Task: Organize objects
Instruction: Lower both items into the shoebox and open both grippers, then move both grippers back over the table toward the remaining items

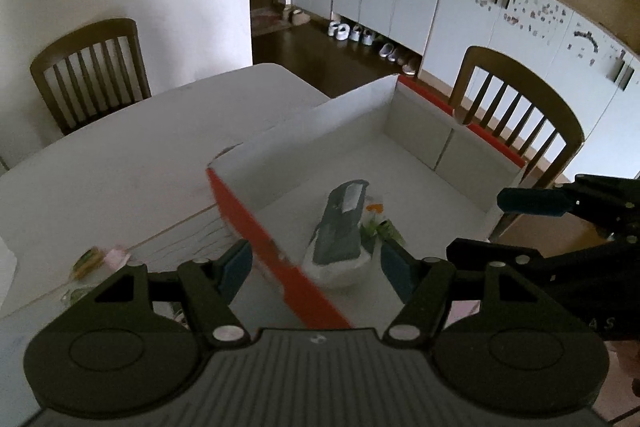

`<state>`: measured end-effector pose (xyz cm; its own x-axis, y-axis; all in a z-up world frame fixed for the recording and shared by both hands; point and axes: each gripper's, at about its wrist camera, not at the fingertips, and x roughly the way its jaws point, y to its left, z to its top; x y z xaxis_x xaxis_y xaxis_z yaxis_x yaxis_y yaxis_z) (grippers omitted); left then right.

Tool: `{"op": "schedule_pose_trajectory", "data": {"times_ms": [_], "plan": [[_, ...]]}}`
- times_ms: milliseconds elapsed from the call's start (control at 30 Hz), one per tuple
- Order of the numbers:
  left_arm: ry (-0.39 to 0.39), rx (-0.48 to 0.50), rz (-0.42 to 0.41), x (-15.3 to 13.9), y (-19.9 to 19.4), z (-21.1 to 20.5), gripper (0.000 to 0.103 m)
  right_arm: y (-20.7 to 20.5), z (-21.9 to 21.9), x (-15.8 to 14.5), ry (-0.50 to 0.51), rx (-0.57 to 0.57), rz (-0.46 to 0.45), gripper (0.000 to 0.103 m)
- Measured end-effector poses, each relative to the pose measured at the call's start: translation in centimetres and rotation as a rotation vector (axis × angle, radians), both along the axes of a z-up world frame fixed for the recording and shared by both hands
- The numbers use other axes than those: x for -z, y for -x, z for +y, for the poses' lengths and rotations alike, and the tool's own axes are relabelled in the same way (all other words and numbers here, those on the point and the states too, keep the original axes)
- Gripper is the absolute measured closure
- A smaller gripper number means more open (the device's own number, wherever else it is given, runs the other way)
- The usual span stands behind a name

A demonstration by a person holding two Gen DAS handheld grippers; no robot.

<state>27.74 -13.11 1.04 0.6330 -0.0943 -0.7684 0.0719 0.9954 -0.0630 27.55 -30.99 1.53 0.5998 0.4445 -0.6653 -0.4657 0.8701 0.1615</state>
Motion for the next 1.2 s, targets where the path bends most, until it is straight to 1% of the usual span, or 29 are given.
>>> {"op": "schedule_pose_trajectory", "data": {"times_ms": [200, 267, 367, 467, 533, 800, 933, 1100, 1200], "plan": [[0.018, -0.003, -0.027, -0.7, 3.3, 2.6, 0.033, 2.7, 2.1, -0.6, -0.003, 0.004, -0.011, 0.017], [0.022, -0.011, -0.033, -0.9, 4.2, 3.5, 0.026, 3.4, 2.8, -0.8, -0.004, 0.005, -0.017, 0.012], [0.037, -0.011, -0.043, -1.1, 5.6, 4.7, 0.026, 4.7, 4.0, -1.0, -0.006, 0.01, -0.026, 0.006], [0.038, -0.014, -0.055, -1.2, 7.0, 6.0, 0.024, 5.6, 5.3, -1.0, -0.002, 0.014, -0.027, 0.004], [0.036, -0.017, -0.062, -1.2, 7.8, 6.7, 0.02, 6.3, 6.1, -1.1, -0.003, 0.017, -0.029, 0.003], [0.059, -0.032, -0.072, -1.0, 10.4, 9.8, 0.019, 8.4, 8.9, -1.1, 0.0, 0.02, -0.027, 0.002], [0.066, -0.038, -0.087, -0.9, 11.7, 11.3, 0.001, 9.2, 10.1, -0.9, 0.004, 0.017, -0.02, 0.002], [0.077, -0.046, -0.09, -0.4, 13.0, 13.2, 0.001, 10.2, 11.5, -0.6, 0.017, 0.01, -0.02, 0.002], [0.064, -0.059, -0.093, 0.0, 13.9, 14.3, 0.0, 10.6, 12.4, -0.2, 0.029, 0.001, -0.012, 0.002]]}}
